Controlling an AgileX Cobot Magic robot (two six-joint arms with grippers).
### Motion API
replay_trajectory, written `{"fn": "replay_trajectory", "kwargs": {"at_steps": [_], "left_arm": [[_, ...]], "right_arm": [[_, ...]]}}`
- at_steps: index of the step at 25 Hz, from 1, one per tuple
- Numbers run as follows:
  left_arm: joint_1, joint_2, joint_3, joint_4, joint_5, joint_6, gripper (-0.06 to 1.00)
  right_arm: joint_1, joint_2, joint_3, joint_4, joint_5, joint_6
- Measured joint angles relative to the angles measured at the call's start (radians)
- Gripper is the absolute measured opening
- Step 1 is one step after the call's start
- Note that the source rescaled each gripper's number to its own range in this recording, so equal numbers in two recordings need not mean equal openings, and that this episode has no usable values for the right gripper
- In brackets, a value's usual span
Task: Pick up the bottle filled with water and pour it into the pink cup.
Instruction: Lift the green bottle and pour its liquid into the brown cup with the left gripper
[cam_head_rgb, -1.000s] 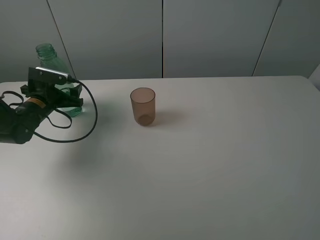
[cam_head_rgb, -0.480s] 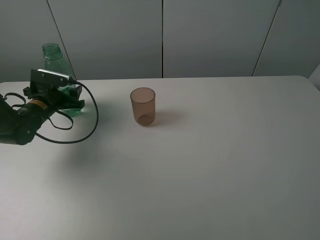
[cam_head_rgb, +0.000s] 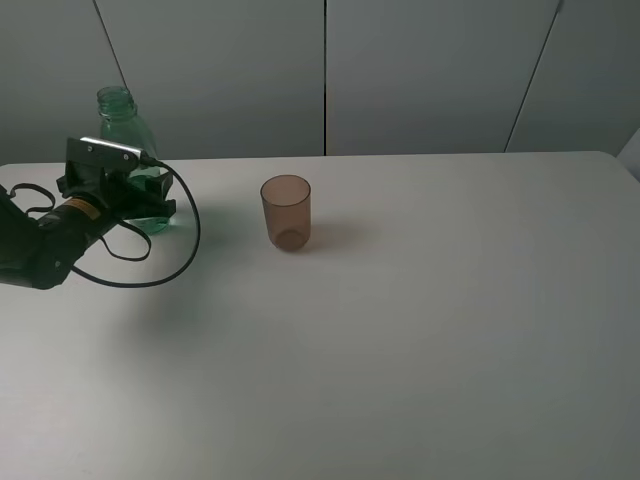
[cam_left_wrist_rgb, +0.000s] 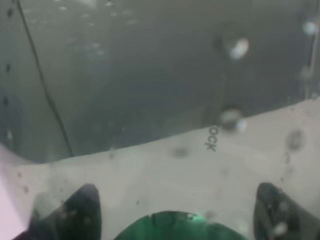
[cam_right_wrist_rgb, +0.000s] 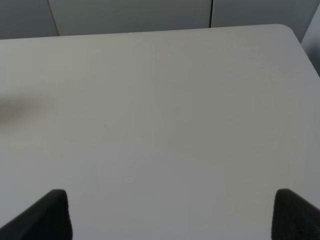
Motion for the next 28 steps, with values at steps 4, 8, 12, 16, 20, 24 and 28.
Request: {"fn": "replay_trajectory", "kwargs": {"at_steps": [4, 8, 12, 16, 20, 24, 28], "left_arm": [[-0.011, -0.070, 0.000, 0.084, 0.009, -0.002, 0.01], [-0.012, -0.134, -0.002, 0.195, 0.007, -0.002, 0.01], [-0.012, -0.173, -0.054, 0.316, 0.044, -0.002, 0.01], [-0.008, -0.178, -0.153, 0.443, 0.162, -0.002, 0.01], [-0.008, -0.178, -0.275, 0.563, 0.301, -0.002, 0.01], [-0.006, -0.178, -0.376, 0.657, 0.351, -0.003, 0.01], [-0.006, -0.169, -0.458, 0.727, 0.358, -0.003, 0.01]], "right_arm": [[0.000, 0.000, 0.000, 0.000, 0.000, 0.000], [0.000, 0.000, 0.000, 0.000, 0.000, 0.000], [0.000, 0.000, 0.000, 0.000, 0.000, 0.000], [0.000, 0.000, 0.000, 0.000, 0.000, 0.000], [0.000, 0.000, 0.000, 0.000, 0.000, 0.000], [0.000, 0.000, 0.000, 0.000, 0.000, 0.000], [0.000, 0.000, 0.000, 0.000, 0.000, 0.000]]}}
